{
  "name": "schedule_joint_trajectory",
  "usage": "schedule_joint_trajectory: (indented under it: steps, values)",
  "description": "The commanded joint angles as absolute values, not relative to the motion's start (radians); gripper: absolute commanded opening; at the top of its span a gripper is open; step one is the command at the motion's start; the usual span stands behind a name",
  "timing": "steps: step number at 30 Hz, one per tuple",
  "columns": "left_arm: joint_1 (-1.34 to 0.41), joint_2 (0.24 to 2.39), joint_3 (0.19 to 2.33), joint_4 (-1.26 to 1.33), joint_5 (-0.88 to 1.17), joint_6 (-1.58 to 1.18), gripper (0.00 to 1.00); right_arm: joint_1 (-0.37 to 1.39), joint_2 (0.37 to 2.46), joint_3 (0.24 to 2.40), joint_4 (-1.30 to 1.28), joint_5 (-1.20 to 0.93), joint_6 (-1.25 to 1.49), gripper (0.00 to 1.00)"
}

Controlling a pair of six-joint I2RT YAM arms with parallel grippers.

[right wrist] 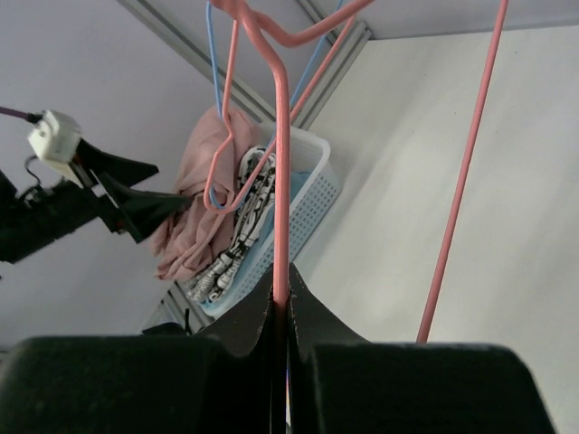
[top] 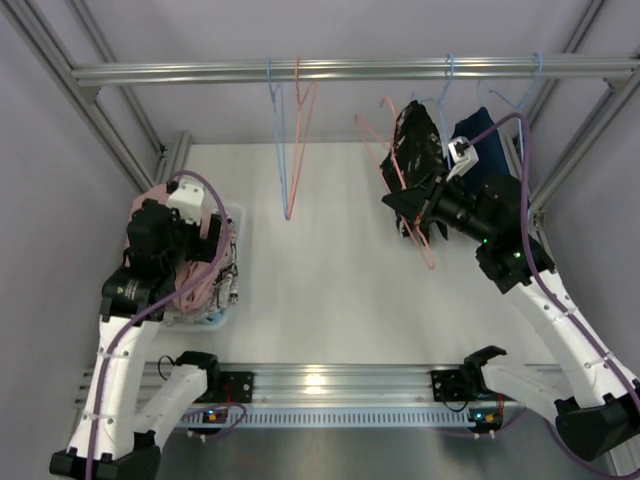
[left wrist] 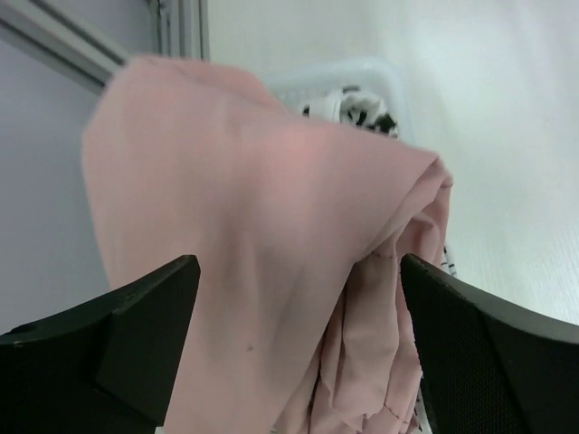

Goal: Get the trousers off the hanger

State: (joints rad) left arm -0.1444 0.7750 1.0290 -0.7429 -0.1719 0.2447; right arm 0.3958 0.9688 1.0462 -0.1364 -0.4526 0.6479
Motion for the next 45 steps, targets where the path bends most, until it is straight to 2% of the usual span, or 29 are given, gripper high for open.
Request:
schedule_joint_trajectory:
  steps: [1,6,13,26,45]
  values:
    - [-0.141,0.811,1.187,-0.895,-0.107,0.18,0.99,0.44,0.939,1.114,-0.189,-0.43,0.588,0.0]
    - [-0.141,0.831,1.385,-0.954,-0.046,0.141,0.99,0.486,0.96,1.12,-0.221,-0.379,0.583,0.0]
    - [-0.141,0.845,1.517,-0.922,-0.015,0.098,0.99,0.59,1.04,1.198,-0.247,-0.235,0.584,0.0]
    - [-0.141,0.87,1.508,-0.787,0.067,0.02,0.99,0.638,1.232,1.468,-0.204,-0.042,0.672,0.0]
    - [-0.141,0.928,1.499,-0.79,0.032,-0.074,0.99,0.612,1.419,1.556,-0.189,-0.006,0.713,0.0]
